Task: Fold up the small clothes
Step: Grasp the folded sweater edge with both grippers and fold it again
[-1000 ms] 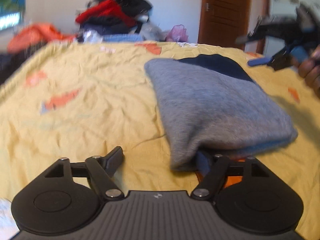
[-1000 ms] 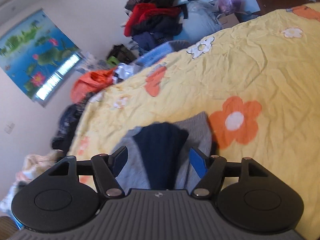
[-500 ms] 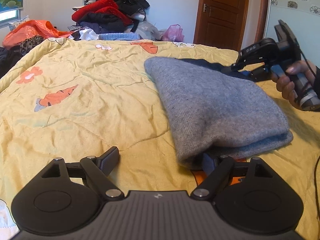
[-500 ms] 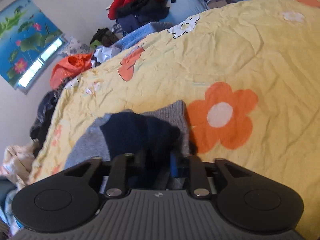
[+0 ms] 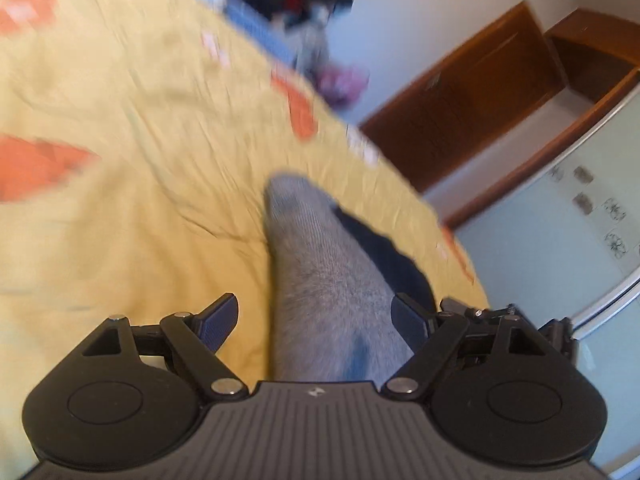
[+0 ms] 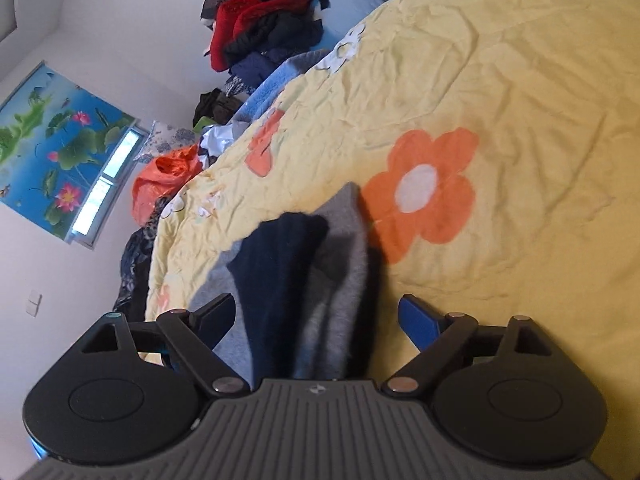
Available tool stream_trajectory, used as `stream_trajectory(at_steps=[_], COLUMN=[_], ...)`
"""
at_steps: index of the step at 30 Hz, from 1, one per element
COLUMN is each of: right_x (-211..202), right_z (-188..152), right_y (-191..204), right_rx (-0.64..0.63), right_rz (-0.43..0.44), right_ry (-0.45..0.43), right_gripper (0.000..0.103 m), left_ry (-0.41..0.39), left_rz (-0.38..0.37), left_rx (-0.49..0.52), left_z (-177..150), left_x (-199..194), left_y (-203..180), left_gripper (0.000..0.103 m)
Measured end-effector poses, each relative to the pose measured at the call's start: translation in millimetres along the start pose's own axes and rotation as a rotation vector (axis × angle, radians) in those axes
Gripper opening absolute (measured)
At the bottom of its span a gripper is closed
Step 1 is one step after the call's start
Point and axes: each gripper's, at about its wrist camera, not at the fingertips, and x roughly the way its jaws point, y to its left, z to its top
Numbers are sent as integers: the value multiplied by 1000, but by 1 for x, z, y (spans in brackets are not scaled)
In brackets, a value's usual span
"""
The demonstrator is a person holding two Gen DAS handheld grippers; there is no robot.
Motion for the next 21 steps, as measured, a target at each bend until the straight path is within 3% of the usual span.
stream_trajectory(at_steps=[2,4,5,6,7,12,18,19,21], right_x=[12,19,21,25,28,12,-27,-23,-14], right_z=[-3,-8,-10,-11,-12,-14,-30,-33,-36], right_y=[9,18,21,23,21,28,34,31,25], right_rx=[-38,-104,-130,-148,-151,-176,-134,-127,-115], right_rz=[7,2,-12,-40,-36,-11,76,64,7], right_ry=[25,34,40,56,77,57,66,72,63], right_gripper=[85,81,72,40,36,33,33,35,50], left_ry=[87,87,99,113,127,135,159,152,145], left_rz=[10,23,25,47,73,112,87,117,165], left_rx=[4,34,41,51,64,89,147,178,203], left_z=[4,5,6,7,7,5,-15,-18,-23], left_x=[30,43,47,51,55,41,8,11,22], left_y=[-4,-13,-16,-19,-20,-32,-45,-43,-37], left_gripper=[83,80,74,50,41,30,31,34,42])
